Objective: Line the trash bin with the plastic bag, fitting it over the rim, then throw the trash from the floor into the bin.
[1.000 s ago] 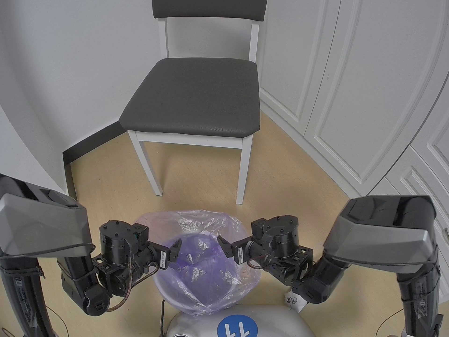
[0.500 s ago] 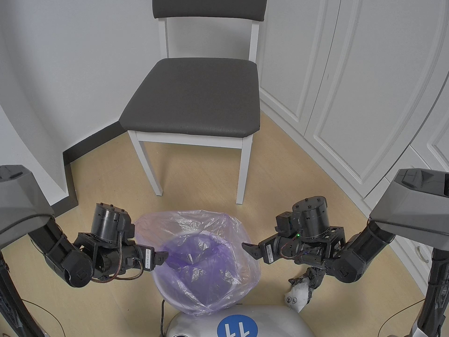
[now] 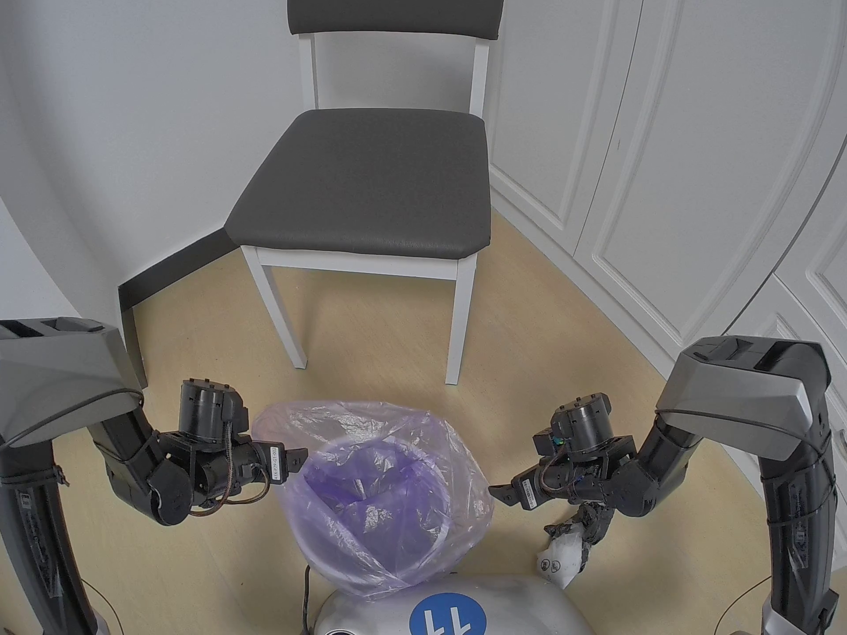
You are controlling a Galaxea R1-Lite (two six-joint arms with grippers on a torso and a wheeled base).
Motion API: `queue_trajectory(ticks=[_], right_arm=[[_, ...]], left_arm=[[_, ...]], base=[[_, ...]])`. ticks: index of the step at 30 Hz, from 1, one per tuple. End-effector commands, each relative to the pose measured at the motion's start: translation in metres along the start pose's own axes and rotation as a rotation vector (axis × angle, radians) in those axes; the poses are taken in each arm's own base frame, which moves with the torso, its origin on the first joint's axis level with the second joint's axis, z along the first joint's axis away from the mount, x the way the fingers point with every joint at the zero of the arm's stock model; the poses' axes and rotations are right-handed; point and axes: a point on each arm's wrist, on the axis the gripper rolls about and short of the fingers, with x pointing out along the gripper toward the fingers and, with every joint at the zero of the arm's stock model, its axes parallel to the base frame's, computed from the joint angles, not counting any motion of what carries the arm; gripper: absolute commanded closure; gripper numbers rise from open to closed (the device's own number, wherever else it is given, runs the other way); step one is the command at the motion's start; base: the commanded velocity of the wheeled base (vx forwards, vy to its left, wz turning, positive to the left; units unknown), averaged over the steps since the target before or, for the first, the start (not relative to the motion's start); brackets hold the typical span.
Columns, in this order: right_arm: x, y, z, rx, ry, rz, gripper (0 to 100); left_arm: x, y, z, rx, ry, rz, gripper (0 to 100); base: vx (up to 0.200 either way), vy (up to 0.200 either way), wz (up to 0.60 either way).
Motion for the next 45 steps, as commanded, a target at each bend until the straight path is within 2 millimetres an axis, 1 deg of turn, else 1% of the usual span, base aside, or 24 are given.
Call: queue_trajectory(ticks=[1, 7, 8, 10, 16, 21, 28, 30, 32, 34, 35, 36, 38, 40, 43, 44, 45], right_arm=[[0.023, -0.012, -0.016, 0.025, 0.059, -0.017, 0], [0.026, -0.015, -0.012, 0.057, 0.074, -0.022, 0], [0.027, -0.016, -0.009, 0.083, 0.086, -0.025, 0], [0.029, -0.016, -0.006, 0.114, 0.107, -0.026, 0], [0.034, -0.02, 0.001, 0.185, 0.149, -0.037, 0], [0.035, -0.022, 0.004, 0.211, 0.175, -0.042, 0], [0.035, -0.021, 0.004, 0.215, 0.176, -0.04, 0], [0.035, -0.019, 0.002, 0.211, 0.176, -0.039, 0], [0.03, -0.015, 0.003, 0.201, 0.177, -0.032, 0], [0.027, -0.015, 0.005, 0.2, 0.174, -0.031, 0], [0.021, -0.013, 0.009, 0.194, 0.164, -0.028, 0], [0.01, -0.009, 0.015, 0.187, 0.149, -0.02, 0], [0.004, -0.007, 0.018, 0.179, 0.142, -0.016, 0], [-0.008, 0.0, 0.023, 0.164, 0.131, -0.002, 0], [-0.019, 0.005, 0.025, 0.153, 0.122, 0.008, 0], [-0.019, 0.005, 0.026, 0.152, 0.121, 0.009, 0], [-0.023, 0.006, 0.025, 0.144, 0.118, 0.012, 0]], left_arm=[[0.023, 0.006, -0.018, -0.01, 0.063, 0.02, 0], [0.042, 0.007, -0.025, -0.03, 0.083, 0.027, 0], [0.047, 0.007, -0.027, -0.045, 0.091, 0.03, 0], [0.05, 0.007, -0.029, -0.054, 0.104, 0.032, 0], [0.053, 0.009, -0.037, -0.05, 0.151, 0.05, 0], [0.055, 0.015, -0.04, -0.053, 0.249, 0.082, 0], [0.055, 0.018, -0.039, -0.049, 0.258, 0.118, 0], [0.054, 0.018, -0.039, -0.049, 0.258, 0.118, 0], [0.049, 0.018, -0.034, -0.048, 0.243, 0.115, 0], [0.047, 0.017, -0.032, -0.049, 0.237, 0.114, 0], [0.042, 0.017, -0.029, -0.048, 0.224, 0.112, 0], [0.034, 0.015, -0.023, -0.046, 0.203, 0.099, 0], [0.028, 0.014, -0.018, -0.042, 0.186, 0.09, 0], [0.016, 0.01, -0.011, -0.037, 0.16, 0.079, 0], [0.003, 0.006, -0.006, -0.028, 0.137, 0.066, 0], [0.003, 0.006, -0.006, -0.027, 0.136, 0.063, 0], [-0.004, 0.006, -0.003, -0.014, 0.125, 0.061, 0]], base=[[0.0, 0.0, 0.0], [0.0, 0.0, 0.0], [0.0, 0.0, 0.0], [0.0, 0.0, 0.0], [0.0, 0.0, 0.0], [0.0, 0.0, 0.0], [0.0, 0.0, 0.0], [0.0, 0.0, 0.0], [0.0, 0.0, 0.0], [0.0, 0.0, 0.0], [0.0, 0.0, 0.0], [0.0, 0.0, 0.0], [0.0, 0.0, 0.0], [0.0, 0.0, 0.0], [0.0, 0.0, 0.0], [0.0, 0.0, 0.0], [0.0, 0.0, 0.0]])
